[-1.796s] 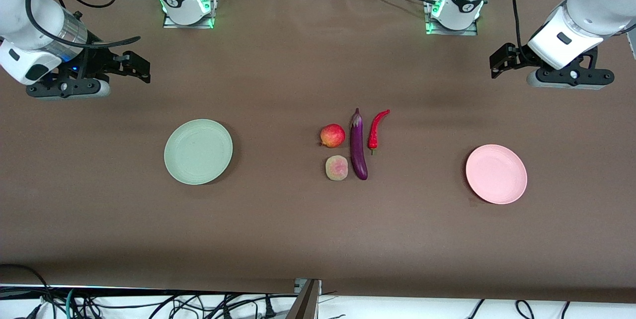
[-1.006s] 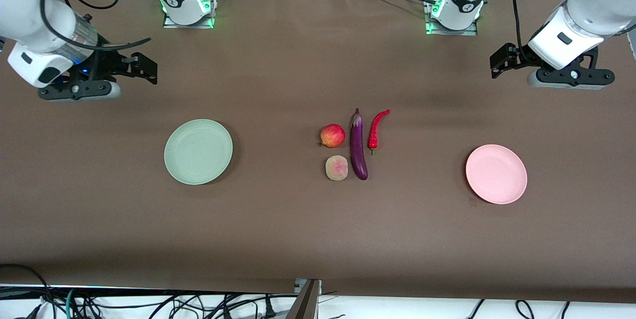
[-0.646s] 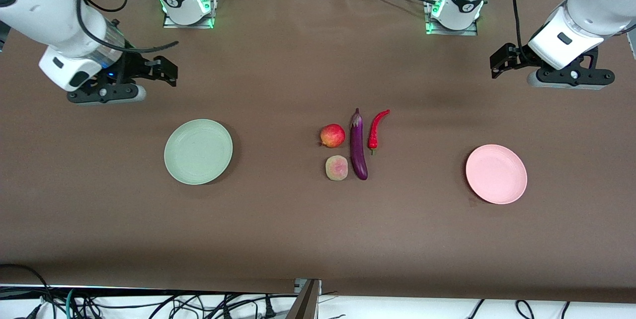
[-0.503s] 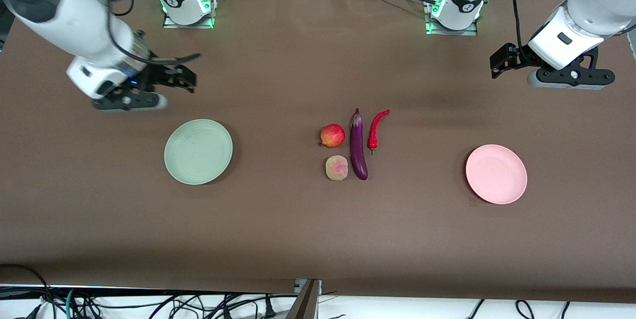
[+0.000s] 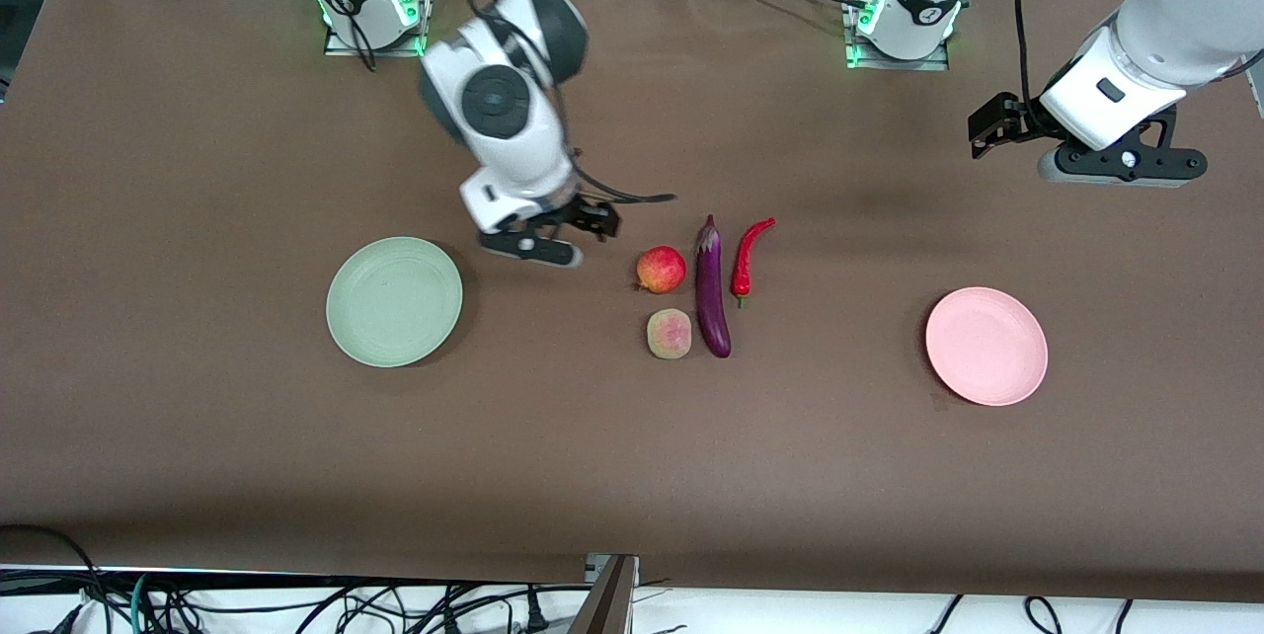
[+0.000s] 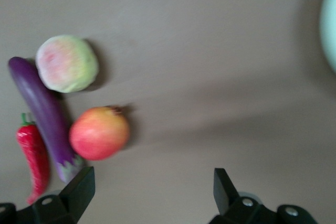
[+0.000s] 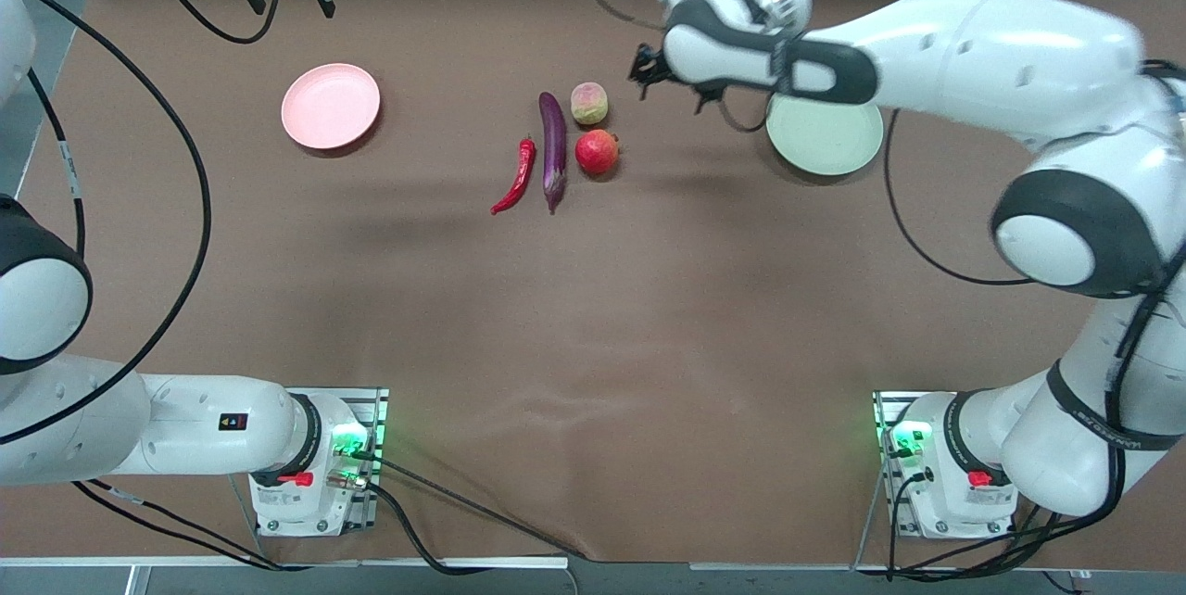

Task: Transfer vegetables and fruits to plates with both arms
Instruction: 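Lower the right gripper and grasp the red pomegranate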

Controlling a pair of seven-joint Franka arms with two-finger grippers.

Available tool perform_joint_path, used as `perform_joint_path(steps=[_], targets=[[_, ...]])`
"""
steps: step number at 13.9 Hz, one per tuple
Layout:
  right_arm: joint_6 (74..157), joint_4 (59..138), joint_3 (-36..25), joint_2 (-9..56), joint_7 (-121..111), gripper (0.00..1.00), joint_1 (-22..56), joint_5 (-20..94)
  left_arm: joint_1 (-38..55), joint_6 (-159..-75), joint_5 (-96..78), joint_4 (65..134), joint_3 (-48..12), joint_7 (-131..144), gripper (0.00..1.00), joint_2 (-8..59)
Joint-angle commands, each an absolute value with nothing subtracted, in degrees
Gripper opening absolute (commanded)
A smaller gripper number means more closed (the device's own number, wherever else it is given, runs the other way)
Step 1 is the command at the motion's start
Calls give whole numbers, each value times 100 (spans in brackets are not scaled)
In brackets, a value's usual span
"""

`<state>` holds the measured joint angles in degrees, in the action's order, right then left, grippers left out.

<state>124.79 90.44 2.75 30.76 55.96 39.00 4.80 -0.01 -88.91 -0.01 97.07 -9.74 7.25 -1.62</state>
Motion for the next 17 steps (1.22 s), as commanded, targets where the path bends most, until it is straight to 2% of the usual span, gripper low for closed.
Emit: perform_joint_path(steps=[1,3,12,17], targets=[[12568,7808,150,4110,6536,100,4349,387,-35,-8780,-79,9598,-967,606,100,-123],[12594,7603,158,4367,6907,100,4482,45,-26,-8780,-79,9598,-967,633,100,-123],[13420,7603,149,4904,6970,100,4676,-96,-35,-8780,-88,9589,-976,650,100,-123],[13570,7603,149,5141,7233,98,4737,-501,-26,-8780,-88,9589,-976,650,100,-123]])
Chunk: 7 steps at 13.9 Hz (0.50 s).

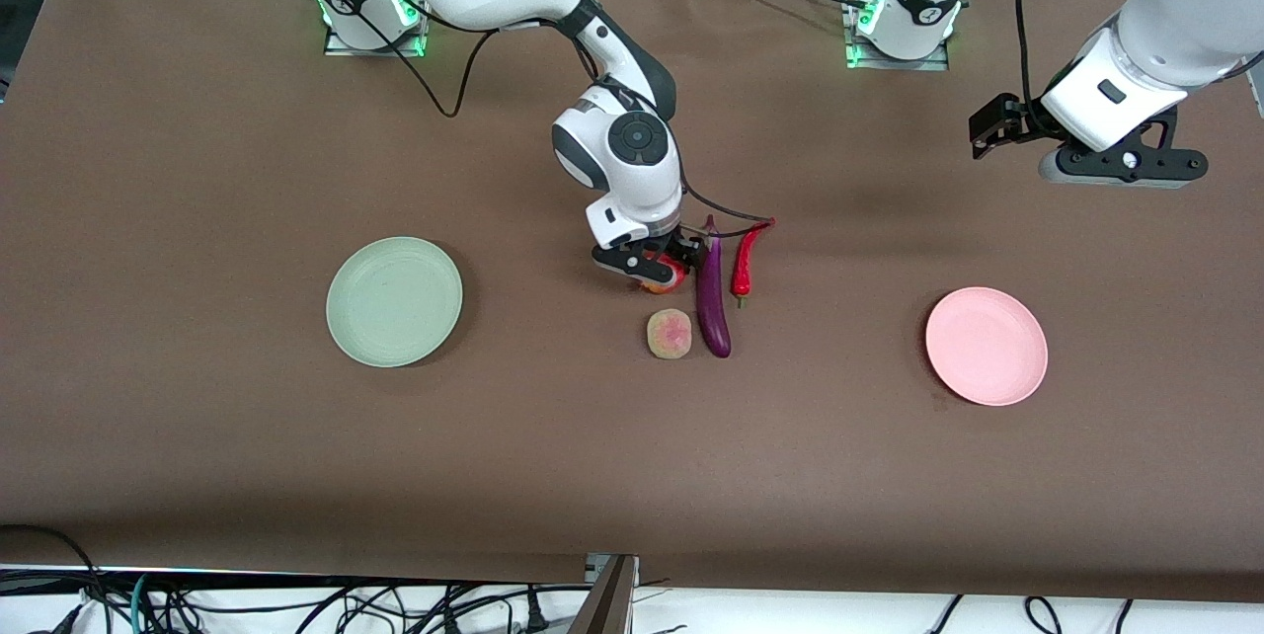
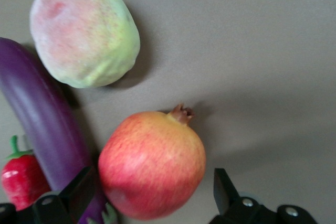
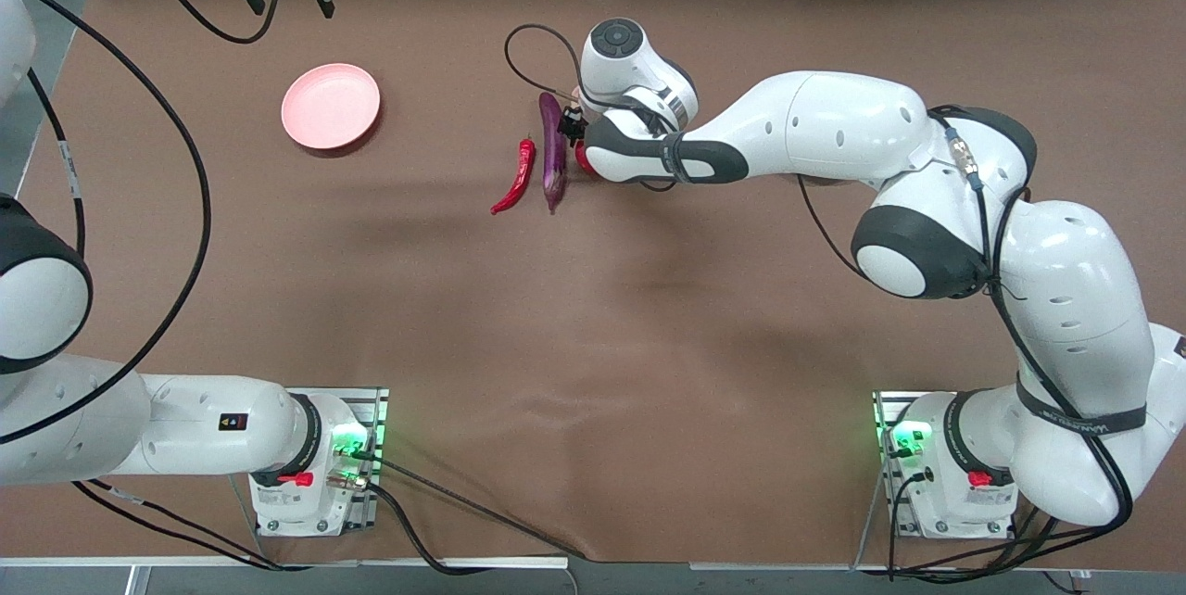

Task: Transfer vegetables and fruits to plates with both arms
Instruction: 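Lower the right gripper and grasp the red pomegranate, then carry the pomegranate to the green plate while the left gripper grasps the chili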

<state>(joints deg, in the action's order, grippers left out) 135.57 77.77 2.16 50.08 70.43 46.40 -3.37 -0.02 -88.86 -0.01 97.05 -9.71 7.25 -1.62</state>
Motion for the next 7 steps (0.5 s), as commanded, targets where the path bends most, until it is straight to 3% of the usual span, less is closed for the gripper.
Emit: perform_joint_path(steps=[1,3,4,7], targets=[[13570,7603,149,5133,7225,89,4737,-501,-26,-8780,-88,9589,-976,650,100,-123],[13562,7594,149,5098,7172,61,4720,-501,-26,-8780,-88,9589,-976,650,100,-123],[13518,7585,149,5054,7137,52,4694,-501,-26,-8780,-88,9589,-976,650,100,-123],[13028,7585,149,4756,6927,48,4545,-475,-18,-8702,-61,9606,-1028,668,100,-123]])
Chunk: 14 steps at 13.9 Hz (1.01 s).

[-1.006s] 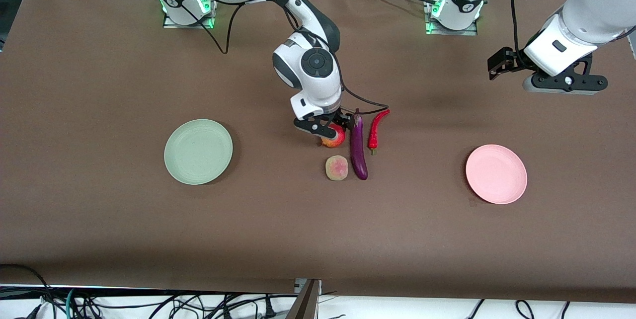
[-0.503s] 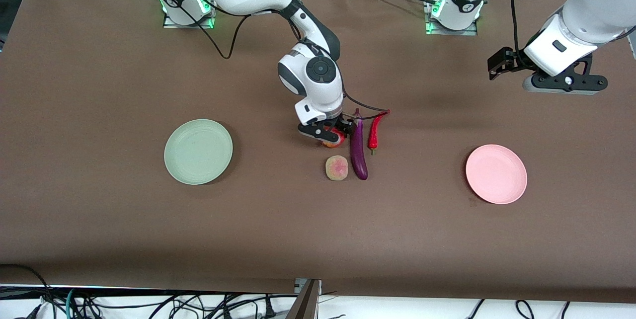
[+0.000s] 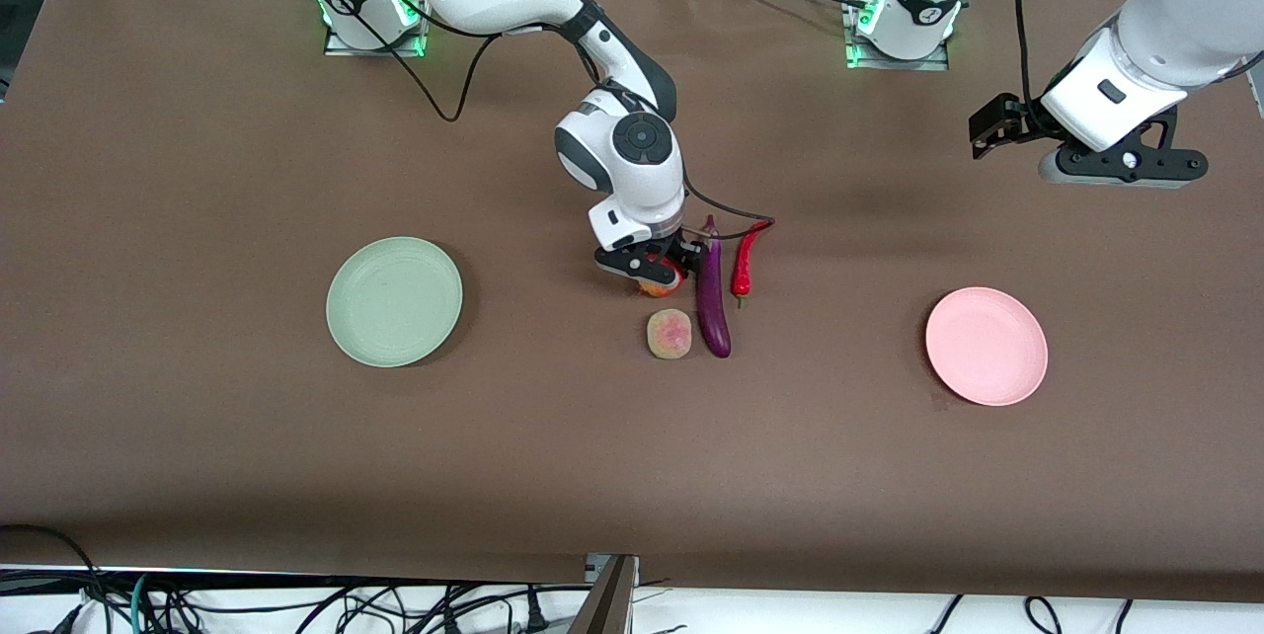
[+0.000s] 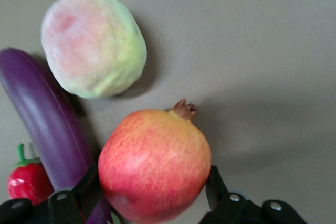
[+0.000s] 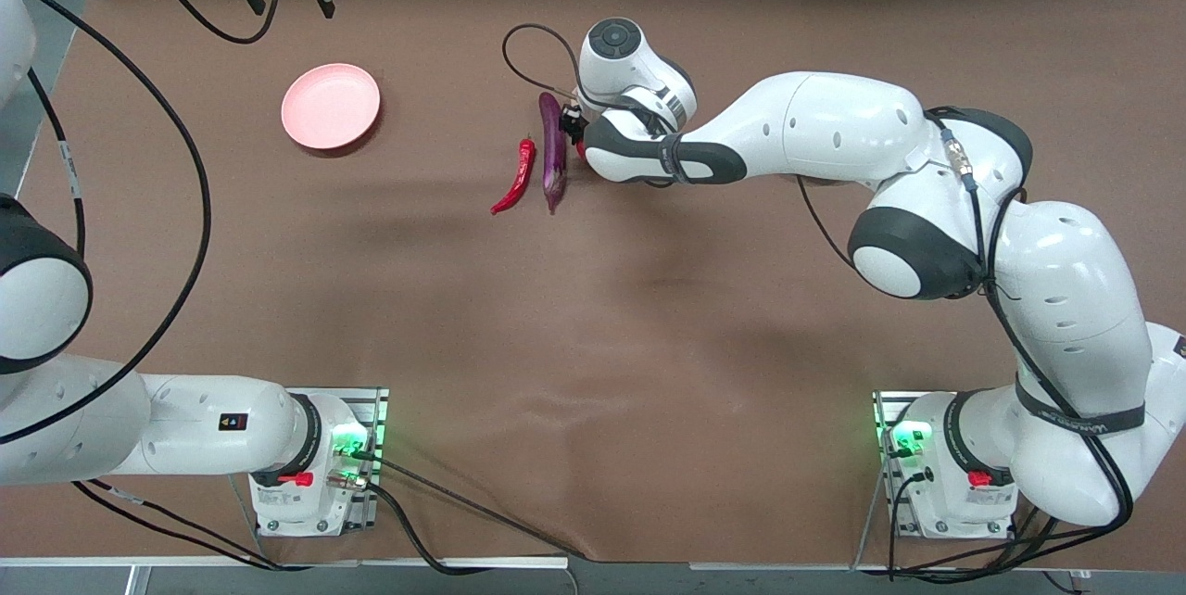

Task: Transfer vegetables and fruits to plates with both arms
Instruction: 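Carry the pomegranate to the green plate while the left gripper grasps the chili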

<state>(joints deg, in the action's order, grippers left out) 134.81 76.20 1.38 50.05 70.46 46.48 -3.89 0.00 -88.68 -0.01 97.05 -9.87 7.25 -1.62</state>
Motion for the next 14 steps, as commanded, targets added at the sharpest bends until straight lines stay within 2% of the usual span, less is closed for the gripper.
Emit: perform_joint_path(steps=[1,4,7,10,14], targets=[[12712,7576,158,4598,6778,48,4483,-449,0,-8588,-53,9598,-1028,633,100,-88],[11702,7629,149,4062,6085,48,4343,-404,52,-8376,-97,9589,-1020,607,100,201],[10848,7769,149,3588,4786,48,3747,-343,219,-8341,-105,9633,-1115,589,100,762],[10626,8286,141,3095,3406,48,3008,-185,692,-8489,-114,9607,-1195,659,100,1658],[10880,9200,141,2708,1911,48,2033,-158,1124,-9866,-123,9703,-1222,615,100,2564]])
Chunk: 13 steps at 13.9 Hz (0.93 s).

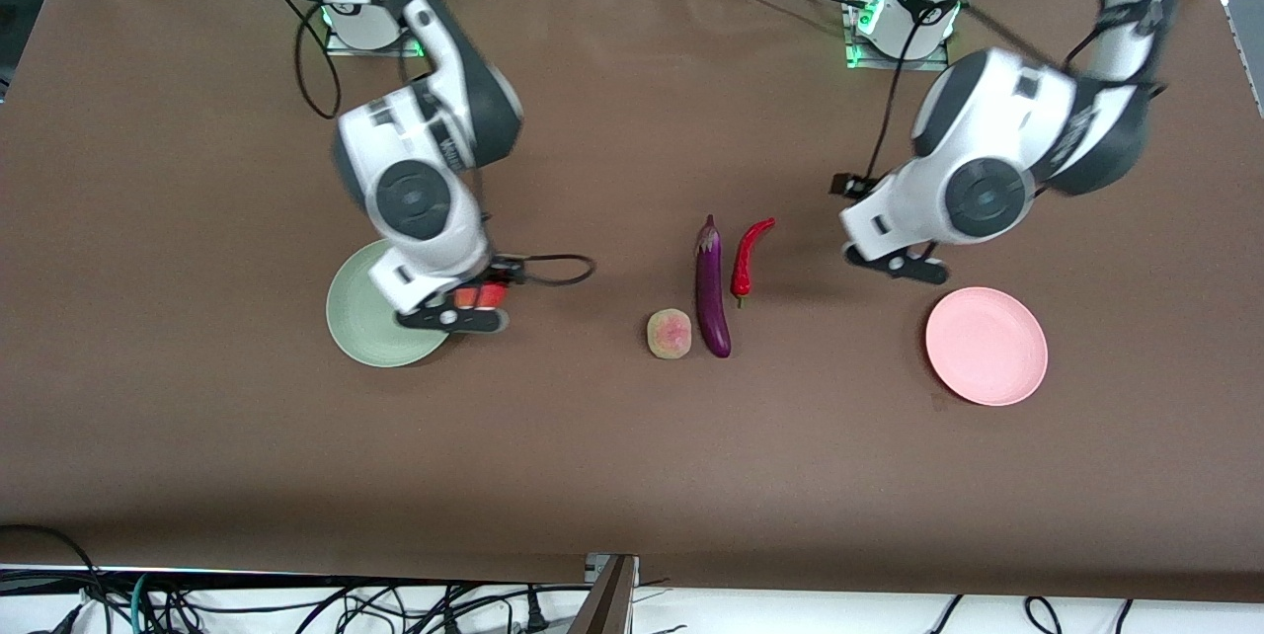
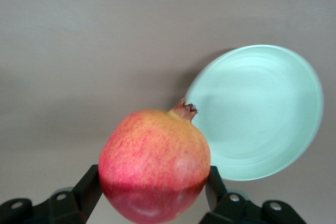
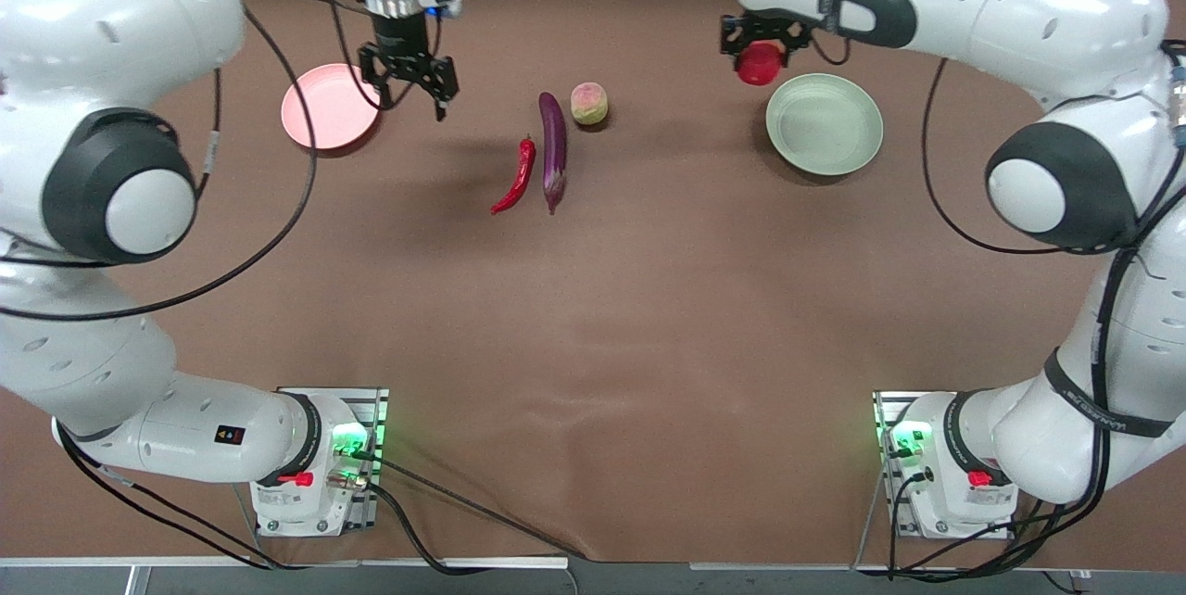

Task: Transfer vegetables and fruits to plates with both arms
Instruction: 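Carry the pomegranate to the green plate while the left gripper grasps the chili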

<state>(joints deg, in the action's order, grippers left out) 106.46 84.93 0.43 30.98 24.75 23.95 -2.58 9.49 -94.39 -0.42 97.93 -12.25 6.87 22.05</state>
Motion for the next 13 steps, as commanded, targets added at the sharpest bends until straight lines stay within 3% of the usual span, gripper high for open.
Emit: perform_joint_path(steps=[1,6,8,9,10,12,13], targets=[[11072,9463,141,2637,1646,48,1865,-158,1273,-10270,-123,9738,-1222,650,100,2775],[12529,11132,141,2294,976,50,1205,-149,1441,-12319,-843,10677,-1239,940,100,3102],[13286,11626,97,2294,905,51,1169,-149,1546,-12821,-870,10863,-1230,949,100,3225],[13515,11724,97,2337,905,51,1160,-149,1599,-12945,-870,10863,-1230,975,95,3330],[13578,11725,97,2381,905,58,1160,-149,1695,-13025,-870,10837,-1230,1080,93,3427],[13588,11663,97,2408,923,95,1160,-149,1845,-13262,-870,10837,-1230,1282,83,3594],[13579,11593,97,2408,958,99,1160,-149,1854,-13280,-853,10837,-1230,1292,52,3612]])
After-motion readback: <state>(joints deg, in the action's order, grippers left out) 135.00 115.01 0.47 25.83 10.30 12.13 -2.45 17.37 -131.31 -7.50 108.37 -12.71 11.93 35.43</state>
